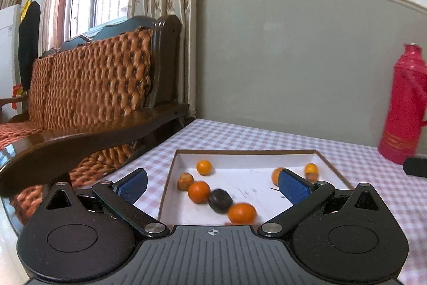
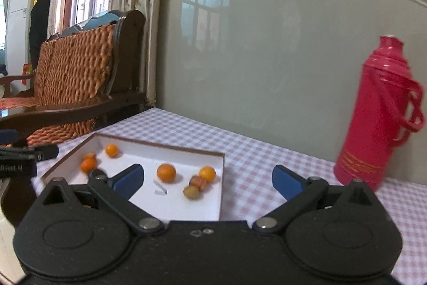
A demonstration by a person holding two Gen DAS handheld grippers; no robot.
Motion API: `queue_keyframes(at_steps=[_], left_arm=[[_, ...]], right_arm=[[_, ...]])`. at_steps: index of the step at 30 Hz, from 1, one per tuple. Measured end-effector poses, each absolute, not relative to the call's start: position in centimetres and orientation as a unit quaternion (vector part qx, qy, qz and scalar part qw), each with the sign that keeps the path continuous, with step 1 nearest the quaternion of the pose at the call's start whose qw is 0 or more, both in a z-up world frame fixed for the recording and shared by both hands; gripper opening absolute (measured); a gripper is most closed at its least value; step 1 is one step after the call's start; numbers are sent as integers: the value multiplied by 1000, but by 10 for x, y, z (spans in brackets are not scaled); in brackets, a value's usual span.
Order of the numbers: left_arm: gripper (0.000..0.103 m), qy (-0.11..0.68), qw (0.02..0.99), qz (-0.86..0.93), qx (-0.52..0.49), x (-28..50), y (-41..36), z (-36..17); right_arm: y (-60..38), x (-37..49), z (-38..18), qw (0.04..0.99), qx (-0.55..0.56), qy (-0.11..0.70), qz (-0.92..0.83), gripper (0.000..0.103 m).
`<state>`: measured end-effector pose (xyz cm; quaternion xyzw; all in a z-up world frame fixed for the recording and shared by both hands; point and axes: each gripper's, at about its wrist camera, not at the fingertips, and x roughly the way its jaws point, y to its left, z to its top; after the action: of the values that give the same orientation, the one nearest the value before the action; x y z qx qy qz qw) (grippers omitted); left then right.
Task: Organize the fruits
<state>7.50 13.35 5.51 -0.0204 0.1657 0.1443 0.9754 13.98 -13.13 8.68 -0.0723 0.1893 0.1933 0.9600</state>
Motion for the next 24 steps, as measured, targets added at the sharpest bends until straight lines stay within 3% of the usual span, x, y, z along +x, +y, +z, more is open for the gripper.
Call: queue_keyframes(at_steps=[13, 24], left_arm=[[103, 134, 986, 98, 4, -15, 98, 47], [103, 91, 990, 105, 20, -30, 80, 21]], right_arm=[[-172, 40, 73, 970, -52, 165, 171, 97], [-173, 31, 57, 977, -61, 149, 141, 97]])
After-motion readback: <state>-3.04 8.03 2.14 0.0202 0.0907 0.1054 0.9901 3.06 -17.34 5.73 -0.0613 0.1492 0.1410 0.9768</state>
